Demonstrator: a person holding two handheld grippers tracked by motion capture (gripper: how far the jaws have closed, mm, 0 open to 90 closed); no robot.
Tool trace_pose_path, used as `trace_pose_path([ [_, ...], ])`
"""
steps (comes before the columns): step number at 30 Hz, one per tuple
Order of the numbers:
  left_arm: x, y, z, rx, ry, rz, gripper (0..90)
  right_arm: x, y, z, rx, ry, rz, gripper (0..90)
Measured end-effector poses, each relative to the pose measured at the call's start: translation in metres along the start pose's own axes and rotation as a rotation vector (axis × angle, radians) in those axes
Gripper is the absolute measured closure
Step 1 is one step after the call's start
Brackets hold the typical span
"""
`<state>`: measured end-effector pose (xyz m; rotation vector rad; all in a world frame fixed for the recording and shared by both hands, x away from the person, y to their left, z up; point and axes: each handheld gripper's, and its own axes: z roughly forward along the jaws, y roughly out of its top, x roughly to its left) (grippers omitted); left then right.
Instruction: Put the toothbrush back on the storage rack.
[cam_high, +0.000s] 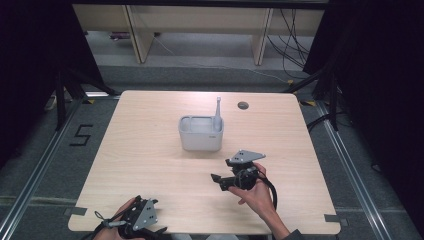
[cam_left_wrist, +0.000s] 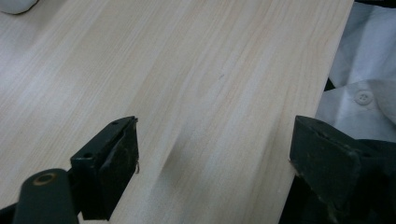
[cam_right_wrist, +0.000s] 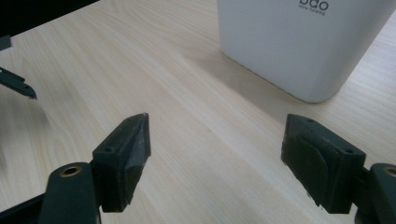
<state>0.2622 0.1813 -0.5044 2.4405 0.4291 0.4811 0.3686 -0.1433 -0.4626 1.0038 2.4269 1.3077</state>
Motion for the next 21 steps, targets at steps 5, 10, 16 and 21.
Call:
trace_pose_path([
  [5,0.000,0.000,0.000,-0.002,0.000,0.000,15.3,0.000,-0.005,-0.002,-0.007,-0.002,-0.038,24.4],
  [10,0.000,0.000,0.000,-0.001,0.002,0.002,15.3,0.003,-0.013,-0.006,-0.009,-0.005,-0.035,24.6],
  [16,0.000,0.000,0.000,-0.002,0.002,0.001,15.3,0.006,-0.019,-0.009,0.000,0.022,0.001,24.6],
  [21,0.000,0.000,0.000,-0.002,0.004,-0.002,15.3,0.008,-0.024,-0.013,0.008,0.020,0.016,24.6],
])
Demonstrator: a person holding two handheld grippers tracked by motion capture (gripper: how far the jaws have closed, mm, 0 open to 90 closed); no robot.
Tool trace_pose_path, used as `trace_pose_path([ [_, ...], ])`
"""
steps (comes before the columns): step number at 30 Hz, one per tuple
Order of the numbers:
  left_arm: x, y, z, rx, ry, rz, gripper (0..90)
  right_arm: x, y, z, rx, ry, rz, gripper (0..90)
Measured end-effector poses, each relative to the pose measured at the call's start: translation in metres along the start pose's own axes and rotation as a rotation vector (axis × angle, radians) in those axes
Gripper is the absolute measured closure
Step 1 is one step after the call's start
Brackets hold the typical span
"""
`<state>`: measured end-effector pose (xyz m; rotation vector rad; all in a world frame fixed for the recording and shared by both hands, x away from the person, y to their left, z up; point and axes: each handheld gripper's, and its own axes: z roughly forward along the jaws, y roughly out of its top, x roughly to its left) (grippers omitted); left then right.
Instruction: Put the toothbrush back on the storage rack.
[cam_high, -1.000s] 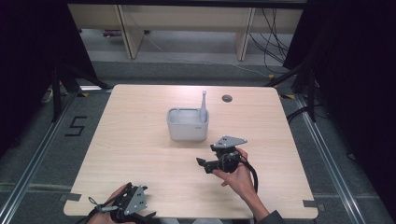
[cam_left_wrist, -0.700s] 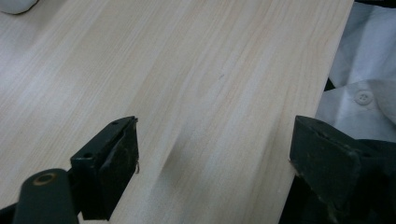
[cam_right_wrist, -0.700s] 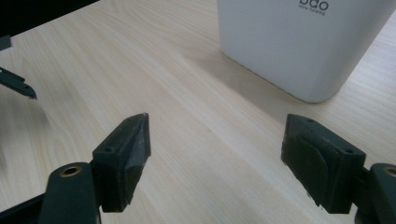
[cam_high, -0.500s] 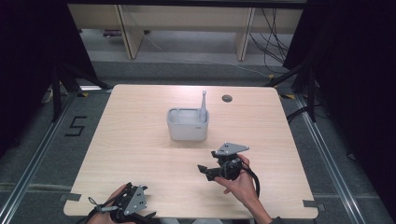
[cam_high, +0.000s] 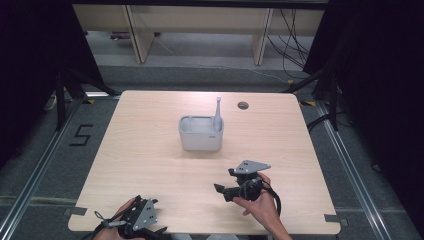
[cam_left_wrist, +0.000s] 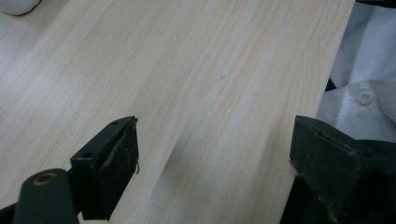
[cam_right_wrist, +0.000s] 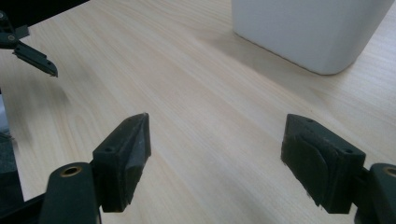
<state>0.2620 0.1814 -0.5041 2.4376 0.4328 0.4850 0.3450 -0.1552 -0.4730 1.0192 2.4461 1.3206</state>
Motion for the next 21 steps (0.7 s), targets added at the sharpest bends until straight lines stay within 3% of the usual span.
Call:
trace_pose_path([
  [6,0.000,0.000,0.000,0.001,0.000,0.004,15.4,-0.001,-0.005,-0.003,-0.010,-0.005,-0.028,23.5],
  [10,0.000,0.000,0.000,0.000,-0.001,-0.001,15.4,-0.001,-0.007,-0.004,-0.008,0.001,-0.013,21.4],
  [12,0.000,0.000,0.000,-0.001,0.000,0.001,15.3,0.001,-0.009,-0.005,-0.002,0.014,0.030,19.2],
  [13,0.000,0.000,0.000,0.001,0.001,0.000,15.3,0.001,-0.009,-0.006,-0.005,-0.007,0.024,17.6],
  [15,0.000,0.000,0.000,-0.001,-0.001,0.001,15.4,-0.001,-0.010,-0.007,-0.007,0.002,0.011,16.3],
  [16,0.000,0.000,0.000,-0.003,-0.001,-0.004,15.3,0.000,-0.011,-0.008,-0.002,-0.005,0.028,16.3],
  [18,0.000,0.000,0.000,0.001,0.001,0.000,15.3,-0.001,-0.012,-0.009,-0.013,0.018,0.000,16.0],
  [19,0.001,0.000,0.000,0.002,0.001,0.001,15.4,0.002,-0.013,-0.011,-0.005,0.005,0.044,15.8],
  [21,0.000,0.000,0.000,0.000,0.000,0.000,15.3,-0.001,-0.015,-0.012,-0.020,0.004,0.017,15.8],
])
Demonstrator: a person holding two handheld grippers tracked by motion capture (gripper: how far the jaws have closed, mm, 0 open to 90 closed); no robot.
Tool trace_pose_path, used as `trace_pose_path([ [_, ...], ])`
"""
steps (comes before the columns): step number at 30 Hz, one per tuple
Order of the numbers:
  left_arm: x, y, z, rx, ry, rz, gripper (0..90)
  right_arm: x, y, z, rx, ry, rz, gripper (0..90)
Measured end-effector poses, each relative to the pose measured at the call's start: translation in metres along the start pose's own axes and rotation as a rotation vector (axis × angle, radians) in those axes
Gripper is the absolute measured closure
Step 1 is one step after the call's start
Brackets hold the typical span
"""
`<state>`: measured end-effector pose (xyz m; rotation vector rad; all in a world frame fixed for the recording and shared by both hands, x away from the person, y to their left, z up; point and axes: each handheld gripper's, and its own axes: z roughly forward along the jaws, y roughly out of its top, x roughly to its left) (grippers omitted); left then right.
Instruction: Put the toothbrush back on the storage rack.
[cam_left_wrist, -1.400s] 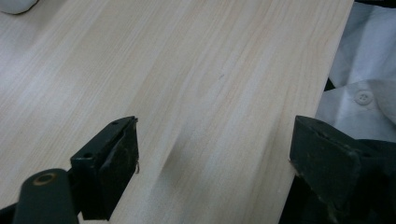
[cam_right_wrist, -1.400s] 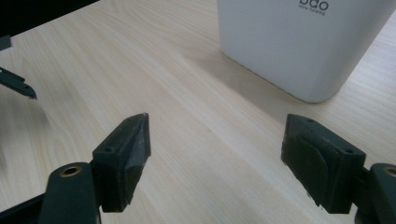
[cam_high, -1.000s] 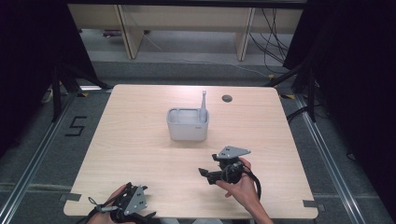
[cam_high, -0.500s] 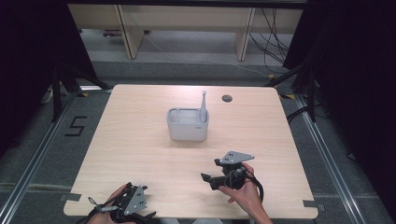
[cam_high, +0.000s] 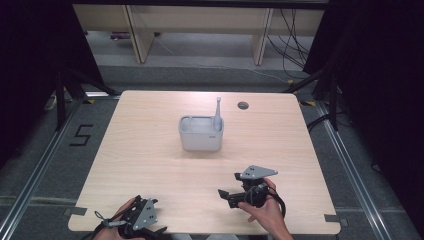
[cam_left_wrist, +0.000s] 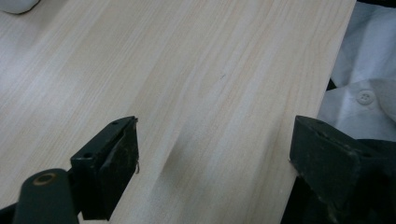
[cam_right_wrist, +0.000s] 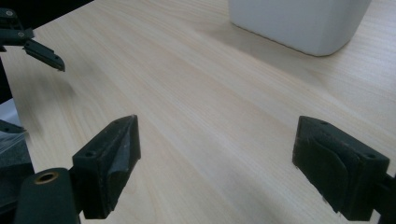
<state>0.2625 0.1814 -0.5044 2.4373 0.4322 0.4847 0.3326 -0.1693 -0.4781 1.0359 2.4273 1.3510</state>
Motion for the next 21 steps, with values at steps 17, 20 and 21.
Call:
trace_pose_path([
  [17,0.000,0.000,0.000,0.002,0.002,-0.001,15.3,0.005,-0.013,-0.009,0.031,-0.014,-0.013,15.9],
  [20,0.000,0.000,0.000,0.003,0.002,0.002,15.4,0.007,-0.015,-0.010,0.049,-0.007,-0.014,16.0],
  [21,0.000,0.000,0.000,0.002,0.002,0.000,15.4,0.007,-0.016,-0.009,0.046,-0.007,-0.026,16.0],
])
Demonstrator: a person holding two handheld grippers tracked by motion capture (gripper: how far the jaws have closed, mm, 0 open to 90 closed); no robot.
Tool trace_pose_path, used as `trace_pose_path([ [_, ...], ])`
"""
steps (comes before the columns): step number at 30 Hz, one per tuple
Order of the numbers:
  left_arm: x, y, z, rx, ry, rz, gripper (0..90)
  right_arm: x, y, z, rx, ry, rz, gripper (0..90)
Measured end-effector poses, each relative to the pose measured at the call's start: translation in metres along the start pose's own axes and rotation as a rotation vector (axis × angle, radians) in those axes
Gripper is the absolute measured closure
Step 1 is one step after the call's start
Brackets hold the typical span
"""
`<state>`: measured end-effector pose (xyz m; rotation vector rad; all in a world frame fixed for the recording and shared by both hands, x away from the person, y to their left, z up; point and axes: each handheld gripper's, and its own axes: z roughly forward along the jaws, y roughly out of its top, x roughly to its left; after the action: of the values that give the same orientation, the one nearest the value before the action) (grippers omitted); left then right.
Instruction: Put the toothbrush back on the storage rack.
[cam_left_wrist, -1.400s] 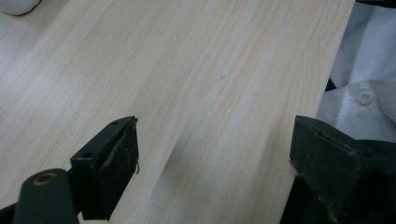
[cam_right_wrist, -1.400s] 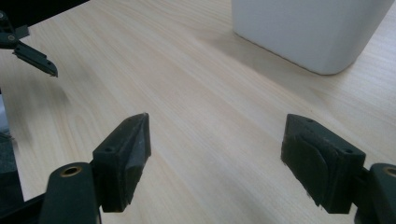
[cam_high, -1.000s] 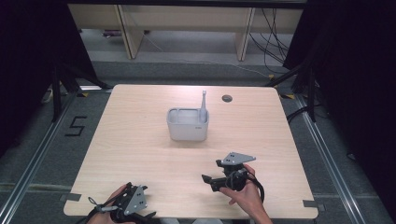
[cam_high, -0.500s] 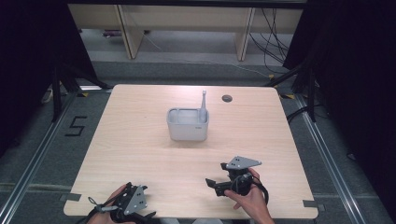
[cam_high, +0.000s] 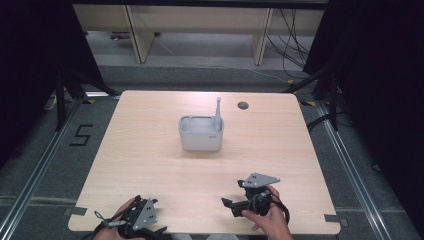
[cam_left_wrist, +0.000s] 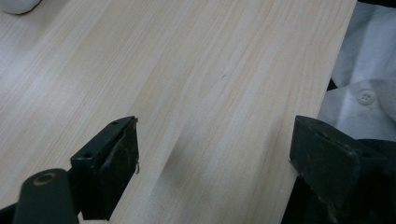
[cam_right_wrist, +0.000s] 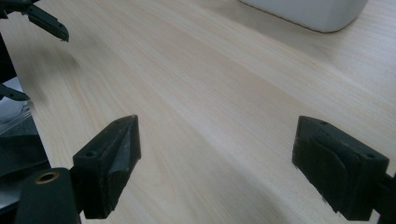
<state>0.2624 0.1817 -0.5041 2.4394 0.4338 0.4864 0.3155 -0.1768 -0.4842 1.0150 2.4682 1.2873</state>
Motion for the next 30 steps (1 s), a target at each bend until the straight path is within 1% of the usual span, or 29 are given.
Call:
trace_pose_path([
  [1,0.000,0.000,0.000,0.000,0.000,0.000,15.4,0.003,-0.001,-0.001,0.007,-0.010,0.022,16.0],
  [2,0.000,0.000,0.000,0.000,0.000,0.000,15.3,0.001,-0.001,-0.001,0.008,-0.005,-0.008,16.0],
  [3,0.000,0.000,0.000,0.000,0.001,0.000,15.4,0.002,-0.001,-0.002,0.013,-0.005,-0.005,16.0],
  [4,0.000,0.000,0.000,0.000,0.001,0.000,15.4,0.002,-0.002,-0.002,0.008,-0.011,-0.015,16.0],
  [6,0.000,0.000,0.000,0.000,0.001,0.000,15.3,0.002,-0.003,-0.003,0.012,-0.007,-0.008,16.0],
  [7,0.000,0.000,0.000,0.000,0.001,0.001,15.4,0.002,-0.004,-0.004,0.011,-0.012,-0.013,16.0],
  [8,0.000,0.000,0.000,0.000,0.000,0.000,15.4,0.003,-0.005,-0.005,0.020,-0.022,-0.003,16.0],
  [10,0.000,0.000,0.000,0.000,0.000,0.000,15.4,0.003,-0.006,-0.005,0.024,-0.011,-0.016,16.0],
  [11,0.000,0.000,0.000,0.000,0.000,0.000,15.3,0.007,-0.007,-0.006,0.033,-0.026,0.026,16.0],
  [12,0.000,0.000,0.000,0.000,0.000,0.001,15.4,0.003,-0.007,-0.006,0.027,-0.027,-0.023,16.0],
  [13,0.000,0.000,0.000,0.000,0.001,0.001,15.4,0.004,-0.008,-0.005,0.039,-0.020,-0.014,16.0],
  [14,0.000,0.000,0.000,0.000,0.001,0.001,15.4,0.004,-0.008,-0.005,0.031,-0.030,-0.038,16.0],
  [15,0.000,0.000,0.000,0.000,0.001,0.001,15.4,0.005,-0.009,-0.005,0.047,-0.022,-0.023,16.0],
  [16,0.000,0.000,0.000,0.000,0.001,0.001,15.4,0.006,-0.009,-0.005,0.049,-0.017,-0.017,16.0],
  [17,0.000,0.000,0.000,0.000,0.001,0.001,15.4,0.006,-0.010,-0.005,0.050,-0.020,-0.032,16.0],
  [19,0.000,0.000,0.000,0.000,0.001,0.001,15.4,0.007,-0.011,-0.005,0.063,-0.016,-0.026,16.0],
  [21,0.000,0.000,0.000,0.000,0.001,0.002,15.4,0.006,-0.011,-0.006,0.071,-0.016,-0.034,15.9],
  [24,0.000,0.000,0.000,0.000,0.000,0.001,15.4,0.007,-0.013,-0.007,0.070,-0.028,-0.017,16.0],
  [26,0.000,0.000,0.000,0.000,0.001,0.000,15.3,0.007,-0.014,-0.007,0.070,-0.026,-0.035,15.9],
  [28,0.000,0.000,0.000,0.000,0.001,0.001,15.3,0.007,-0.014,-0.007,0.076,-0.018,-0.033,15.9],
  [29,0.000,0.000,0.000,0.000,0.001,0.001,15.4,0.009,-0.015,-0.008,0.084,-0.022,-0.009,16.0],
  [30,0.000,0.000,0.000,0.000,0.001,0.001,15.3,0.008,-0.015,-0.008,0.083,-0.028,-0.021,15.9],
])
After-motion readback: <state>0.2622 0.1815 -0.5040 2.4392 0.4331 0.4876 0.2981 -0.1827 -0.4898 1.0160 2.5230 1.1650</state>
